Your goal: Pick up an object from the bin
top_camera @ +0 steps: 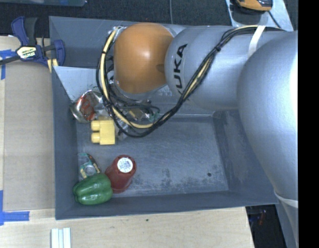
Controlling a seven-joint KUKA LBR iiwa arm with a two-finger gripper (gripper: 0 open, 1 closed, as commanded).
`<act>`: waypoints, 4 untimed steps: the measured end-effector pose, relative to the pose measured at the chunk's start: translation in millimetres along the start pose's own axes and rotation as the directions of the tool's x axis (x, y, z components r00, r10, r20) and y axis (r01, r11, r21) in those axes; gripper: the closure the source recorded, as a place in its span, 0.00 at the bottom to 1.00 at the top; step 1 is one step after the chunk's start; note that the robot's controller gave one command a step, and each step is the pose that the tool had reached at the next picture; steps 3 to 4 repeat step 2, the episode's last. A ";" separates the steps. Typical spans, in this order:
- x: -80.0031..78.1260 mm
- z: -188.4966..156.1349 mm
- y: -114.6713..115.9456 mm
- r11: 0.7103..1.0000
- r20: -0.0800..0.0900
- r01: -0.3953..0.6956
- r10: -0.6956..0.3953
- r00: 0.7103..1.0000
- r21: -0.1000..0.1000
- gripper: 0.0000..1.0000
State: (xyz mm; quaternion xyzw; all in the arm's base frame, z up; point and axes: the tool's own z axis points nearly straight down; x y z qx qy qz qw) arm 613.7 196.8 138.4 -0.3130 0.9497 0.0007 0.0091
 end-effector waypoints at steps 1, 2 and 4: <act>-0.5 -20.2 -0.2 1.000 0.001 0.000 0.000 1.000 0.000 1.00; -1.2 -39.4 -0.4 1.000 0.002 0.000 0.000 1.000 0.001 1.00; -1.2 -39.4 -0.4 1.000 0.002 0.000 0.000 1.000 0.001 1.00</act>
Offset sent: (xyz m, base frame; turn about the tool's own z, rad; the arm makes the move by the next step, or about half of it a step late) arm 0.0001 -0.0001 0.0168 -0.0002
